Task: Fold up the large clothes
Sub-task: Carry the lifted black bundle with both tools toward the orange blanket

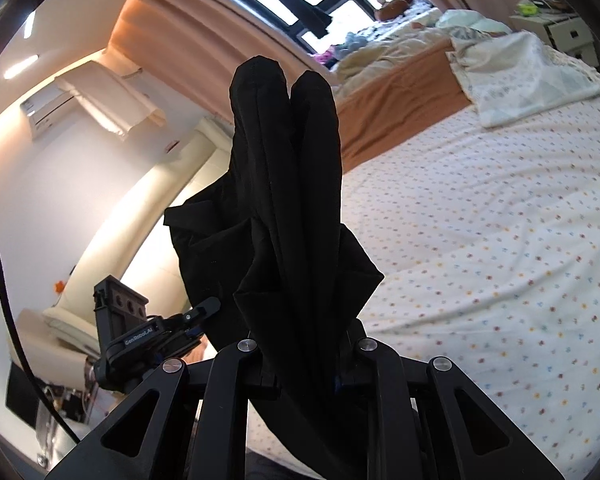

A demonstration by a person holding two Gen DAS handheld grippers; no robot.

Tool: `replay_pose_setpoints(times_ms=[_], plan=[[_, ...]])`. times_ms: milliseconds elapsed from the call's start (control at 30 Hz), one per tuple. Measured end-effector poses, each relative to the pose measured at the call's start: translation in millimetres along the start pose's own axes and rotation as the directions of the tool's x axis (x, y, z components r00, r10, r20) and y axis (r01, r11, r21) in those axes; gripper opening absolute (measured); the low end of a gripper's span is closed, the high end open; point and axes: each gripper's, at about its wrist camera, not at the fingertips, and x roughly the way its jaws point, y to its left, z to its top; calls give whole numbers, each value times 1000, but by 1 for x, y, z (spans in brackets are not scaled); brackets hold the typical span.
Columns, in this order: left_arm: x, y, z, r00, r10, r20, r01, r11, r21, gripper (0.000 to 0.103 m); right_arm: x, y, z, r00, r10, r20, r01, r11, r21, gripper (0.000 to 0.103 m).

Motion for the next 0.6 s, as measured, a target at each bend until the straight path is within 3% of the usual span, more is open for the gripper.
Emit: replay_pose_setpoints(times_ms=[300,600], plan=[[-106,43,21,992,62,114,-59,998,-34,24,52,90,-17,994,93,-57,-98,990,-100,18],[-211,120,33,965,158,210,-140,985,-100,23,133,187,-57,964,184,-192,-220,957,-188,18]])
